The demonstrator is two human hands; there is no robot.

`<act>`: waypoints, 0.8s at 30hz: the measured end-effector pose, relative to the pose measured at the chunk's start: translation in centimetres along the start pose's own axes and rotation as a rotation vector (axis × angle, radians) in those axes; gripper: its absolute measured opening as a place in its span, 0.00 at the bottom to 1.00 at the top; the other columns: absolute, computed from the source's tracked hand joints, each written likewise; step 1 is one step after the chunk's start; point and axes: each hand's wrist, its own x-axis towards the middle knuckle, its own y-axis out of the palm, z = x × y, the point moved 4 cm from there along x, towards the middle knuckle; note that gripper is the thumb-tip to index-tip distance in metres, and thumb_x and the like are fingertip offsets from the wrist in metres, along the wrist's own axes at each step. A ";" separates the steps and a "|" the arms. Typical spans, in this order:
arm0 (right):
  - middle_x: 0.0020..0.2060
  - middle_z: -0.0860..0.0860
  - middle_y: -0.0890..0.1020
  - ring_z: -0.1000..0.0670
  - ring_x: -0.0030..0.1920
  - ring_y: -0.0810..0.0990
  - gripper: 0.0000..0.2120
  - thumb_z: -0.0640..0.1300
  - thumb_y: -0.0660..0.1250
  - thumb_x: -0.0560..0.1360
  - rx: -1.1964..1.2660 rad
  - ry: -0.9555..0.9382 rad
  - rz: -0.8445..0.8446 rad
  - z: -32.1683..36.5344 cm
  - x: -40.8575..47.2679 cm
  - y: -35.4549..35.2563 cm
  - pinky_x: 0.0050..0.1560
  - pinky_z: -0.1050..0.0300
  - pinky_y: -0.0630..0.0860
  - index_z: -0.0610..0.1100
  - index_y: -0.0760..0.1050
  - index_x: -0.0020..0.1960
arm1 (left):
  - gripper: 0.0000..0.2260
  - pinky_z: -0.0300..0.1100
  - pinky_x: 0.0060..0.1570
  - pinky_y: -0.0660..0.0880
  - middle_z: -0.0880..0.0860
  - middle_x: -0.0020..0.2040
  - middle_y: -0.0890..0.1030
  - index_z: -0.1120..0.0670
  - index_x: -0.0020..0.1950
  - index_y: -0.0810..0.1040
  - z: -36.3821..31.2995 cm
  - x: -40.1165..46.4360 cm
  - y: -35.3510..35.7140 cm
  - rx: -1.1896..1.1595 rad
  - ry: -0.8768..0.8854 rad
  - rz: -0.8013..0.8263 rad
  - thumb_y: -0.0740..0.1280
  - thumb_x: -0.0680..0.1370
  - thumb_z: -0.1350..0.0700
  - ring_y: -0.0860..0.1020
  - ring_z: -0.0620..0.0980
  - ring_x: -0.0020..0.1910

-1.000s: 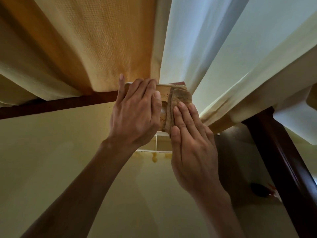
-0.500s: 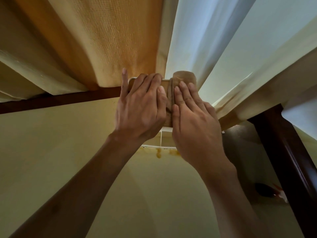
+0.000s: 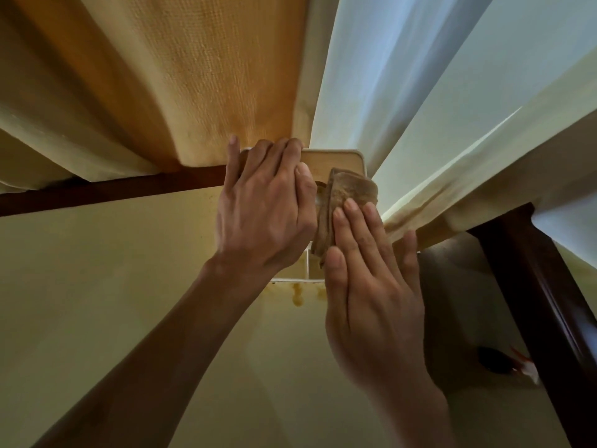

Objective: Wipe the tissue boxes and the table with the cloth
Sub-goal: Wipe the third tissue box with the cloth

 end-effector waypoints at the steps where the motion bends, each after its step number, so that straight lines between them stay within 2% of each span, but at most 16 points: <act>1: 0.79 0.52 0.64 0.54 0.82 0.54 0.25 0.52 0.45 0.87 0.000 -0.008 -0.001 -0.1 0.7 0.1 0.82 0.42 0.46 0.47 0.65 0.79 | 0.23 0.56 0.79 0.50 0.50 0.68 0.77 0.56 0.72 0.72 0.0 0.1 0.0 0.001 -0.004 0.001 0.47 0.84 0.51 0.69 0.47 0.72; 8: 0.81 0.53 0.59 0.54 0.83 0.48 0.27 0.53 0.39 0.86 -0.097 -0.050 0.072 -1.1 6.9 1.4 0.81 0.41 0.40 0.48 0.59 0.82 | 0.23 0.56 0.78 0.52 0.52 0.68 0.78 0.57 0.72 0.73 0.1 0.1 0.0 0.015 0.016 0.015 0.47 0.83 0.51 0.70 0.49 0.71; 12: 0.82 0.52 0.56 0.53 0.83 0.46 0.27 0.53 0.40 0.87 -0.146 -0.068 0.081 -1.2 6.4 1.3 0.81 0.41 0.39 0.47 0.55 0.83 | 0.23 0.56 0.78 0.52 0.50 0.67 0.78 0.55 0.71 0.73 0.1 0.1 0.0 0.019 -0.003 -0.004 0.47 0.83 0.51 0.70 0.47 0.70; 18: 0.81 0.50 0.60 0.53 0.83 0.50 0.25 0.51 0.43 0.87 -0.059 -0.050 0.037 -0.6 0.9 -0.2 0.82 0.41 0.43 0.45 0.60 0.81 | 0.22 0.55 0.79 0.50 0.47 0.67 0.78 0.53 0.71 0.73 0.1 0.1 0.2 0.012 -0.026 -0.012 0.47 0.83 0.51 0.70 0.45 0.71; 24: 0.80 0.49 0.63 0.53 0.82 0.52 0.25 0.49 0.45 0.87 0.067 -0.024 -0.012 -0.3 -0.4 -0.2 0.82 0.47 0.44 0.42 0.63 0.80 | 0.21 0.54 0.78 0.53 0.48 0.67 0.78 0.53 0.71 0.74 0.1 0.0 0.2 -0.023 -0.052 -0.032 0.48 0.84 0.52 0.70 0.45 0.70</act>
